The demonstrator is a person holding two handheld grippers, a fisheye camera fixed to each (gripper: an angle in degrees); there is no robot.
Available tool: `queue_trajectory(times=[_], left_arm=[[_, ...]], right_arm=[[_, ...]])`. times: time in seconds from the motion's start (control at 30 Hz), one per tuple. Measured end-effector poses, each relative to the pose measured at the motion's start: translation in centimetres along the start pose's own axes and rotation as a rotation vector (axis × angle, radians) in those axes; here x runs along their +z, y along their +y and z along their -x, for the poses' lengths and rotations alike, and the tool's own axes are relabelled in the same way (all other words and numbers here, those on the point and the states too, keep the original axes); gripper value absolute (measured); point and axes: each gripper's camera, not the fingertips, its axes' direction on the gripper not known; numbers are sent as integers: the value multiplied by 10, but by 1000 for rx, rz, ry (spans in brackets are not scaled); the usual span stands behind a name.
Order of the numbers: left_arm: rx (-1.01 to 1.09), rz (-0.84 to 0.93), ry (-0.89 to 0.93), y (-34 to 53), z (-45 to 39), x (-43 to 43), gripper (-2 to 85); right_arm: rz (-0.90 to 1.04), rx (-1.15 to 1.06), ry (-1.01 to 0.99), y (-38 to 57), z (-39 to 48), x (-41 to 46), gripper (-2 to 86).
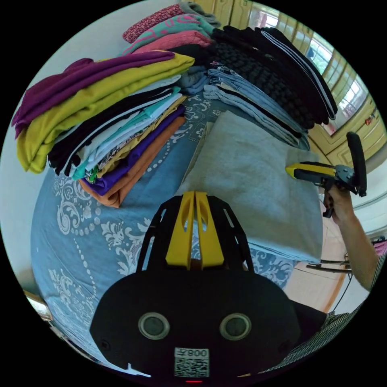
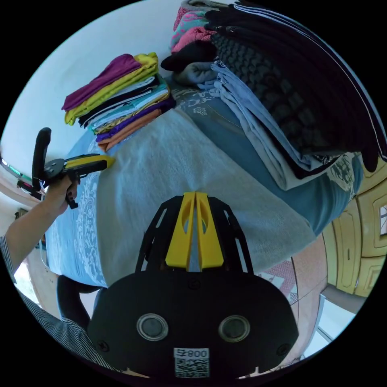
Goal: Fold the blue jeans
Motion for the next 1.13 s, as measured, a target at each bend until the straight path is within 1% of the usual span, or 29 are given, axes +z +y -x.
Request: queue_trajectory(times=[0.03, 0.07, 0.1, 0.17, 0.2, 0.27, 0.3, 0.33, 0.37, 0.43, 0.47, 0.53, 0.6, 0.67, 0.77, 0.83, 0.87, 0.93, 1.03, 1.13], left_arm=[[-29, 18, 11, -2, -1, -10, 1], [-41, -1, 33, -2, -4, -25, 1], [-28, -32, 60, 0, -7, -35, 1], [44, -140, 142, 10, -31, -69, 2], [67, -150, 147, 12, -39, -73, 2], [175, -109, 103, 22, -72, -69, 2], [199, -74, 80, 23, -79, -62, 2], [231, 25, 42, 26, -91, -41, 3], [225, 64, 10, 32, -96, -25, 3], [230, 14, -21, 44, -98, -29, 3], [220, 32, -24, 48, -97, -29, 3], [207, 46, -14, 55, -91, -33, 3], [176, 34, 69, 67, -78, -41, 3], [132, -49, 239, 92, -58, -56, 3], [119, -111, 403, 136, -40, -64, 3], [113, -116, 467, 167, -33, -63, 3], [107, -108, 501, 188, -30, -60, 3], [100, -91, 526, 219, -26, -54, 3], [46, -55, 558, 272, -14, -40, 1], [-19, -44, 614, 320, 3, -27, 1]], right_arm=[[-5, 11, -25, -3, -6, -4, 1], [-1, 18, -35, -5, -8, -7, 1], [13, 26, -40, -9, -12, -14, 1], [-32, 23, -18, -8, -10, -31, 1], [-73, -2, -24, -5, -5, -43, 1], [-86, -60, -21, 0, 7, -49, 1], [-54, -103, 11, 1, 15, -43, 1], [13, -141, 50, 0, 21, -30, 1], [36, -145, 80, -1, 23, -24, 1], [-32, -163, 164, -2, 22, -26, 1], [-26, -166, 171, -5, 20, -27, 1], [0, -143, 137, -16, 5, -38, 1], [3, -123, 71, -23, -13, -53, 2], [-58, -91, 13, -28, -33, -76, 3], [-216, -51, 6, -42, -69, -128, 8], [-351, -40, 34, -63, -98, -173, 18], [-385, -41, 45, -70, -105, -185, 22], [-501, -48, 97, -100, -131, -227, 48], [-598, -33, 167, -141, -159, -268, 75], [-621, -29, 185, -183, -183, -297, 87]])
